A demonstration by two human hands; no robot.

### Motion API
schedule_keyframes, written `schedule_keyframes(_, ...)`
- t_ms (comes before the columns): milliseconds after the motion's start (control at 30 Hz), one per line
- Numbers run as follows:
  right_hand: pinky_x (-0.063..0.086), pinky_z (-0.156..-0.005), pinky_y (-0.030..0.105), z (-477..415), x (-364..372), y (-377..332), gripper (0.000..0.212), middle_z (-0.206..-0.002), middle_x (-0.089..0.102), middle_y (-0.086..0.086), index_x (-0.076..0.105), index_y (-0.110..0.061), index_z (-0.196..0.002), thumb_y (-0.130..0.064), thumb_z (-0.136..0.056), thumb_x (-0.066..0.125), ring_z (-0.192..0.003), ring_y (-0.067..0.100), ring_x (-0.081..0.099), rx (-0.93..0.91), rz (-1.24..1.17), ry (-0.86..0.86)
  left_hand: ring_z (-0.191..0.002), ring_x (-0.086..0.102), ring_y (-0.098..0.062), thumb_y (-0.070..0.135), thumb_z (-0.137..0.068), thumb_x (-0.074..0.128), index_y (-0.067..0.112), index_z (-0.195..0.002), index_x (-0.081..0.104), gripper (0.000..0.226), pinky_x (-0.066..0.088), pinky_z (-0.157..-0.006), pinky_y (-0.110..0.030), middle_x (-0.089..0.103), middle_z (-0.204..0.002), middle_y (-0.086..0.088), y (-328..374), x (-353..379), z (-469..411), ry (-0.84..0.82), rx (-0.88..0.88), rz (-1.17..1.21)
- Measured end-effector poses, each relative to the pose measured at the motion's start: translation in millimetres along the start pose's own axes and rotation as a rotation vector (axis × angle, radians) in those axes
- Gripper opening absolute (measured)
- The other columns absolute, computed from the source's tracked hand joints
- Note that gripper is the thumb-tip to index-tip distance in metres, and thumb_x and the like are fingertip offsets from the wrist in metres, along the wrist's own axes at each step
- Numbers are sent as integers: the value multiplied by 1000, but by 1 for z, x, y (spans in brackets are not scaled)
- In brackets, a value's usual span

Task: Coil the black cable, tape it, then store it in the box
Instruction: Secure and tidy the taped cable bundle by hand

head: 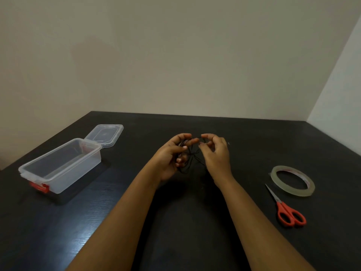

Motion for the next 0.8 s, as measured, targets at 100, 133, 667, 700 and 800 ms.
schedule_keyframes(100, 43, -73, 2, 2, 6, 4, 32, -108, 48, 1, 61, -21, -112, -2, -86, 60, -94, 7, 54, -15, -3, -152, -41, 31, -5, 3, -93, 37, 15, -109, 54, 26, 22, -39, -17, 68, -92, -1, 0, 3, 2, -83, -17, -15)
schedule_keyframes(133, 44, -75, 3, 3, 7, 5, 32, -109, 49, 1, 62, -19, -113, -1, -86, 61, -96, 7, 56, -26, 1, -196, -39, 30, -5, 3, -93, 38, 15, -109, 53, 25, 20, -38, -17, 66, -87, -1, 0, 2, 2, -101, -20, -9)
schedule_keyframes(667, 32, -59, 7, -9, -17, 15, 17, -99, 45, -1, 65, -15, -102, -9, -86, 66, -71, 1, 43, 101, 194, 183, -39, 28, -3, 10, -97, 39, 15, -110, 50, 17, 18, -39, -16, 56, -74, -4, 2, -11, 1, -32, -119, -73)
schedule_keyframes(700, 31, -59, 7, -9, -19, 16, 20, -98, 43, -1, 64, -16, -104, -9, -85, 68, -71, 1, 42, 120, 184, 198, -40, 30, -3, 9, -97, 40, 15, -110, 51, 18, 20, -39, -15, 57, -77, -5, 2, -13, 0, 1, -113, -93)
schedule_keyframes(800, 35, -62, 12, -9, -20, 18, 33, -98, 41, -2, 62, -17, -110, -8, -80, 73, -73, 4, 42, 172, 135, 185, -44, 36, -5, 8, -97, 41, 12, -116, 52, 22, 27, -40, -16, 63, -89, -6, 1, -16, -2, 95, -96, -152)
Point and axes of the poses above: each hand's wrist, its own z-axis away from the middle knuckle, its own x-axis out of the palm, y = z × x, the point moved 2 cm from there along -z, towards the middle knuckle
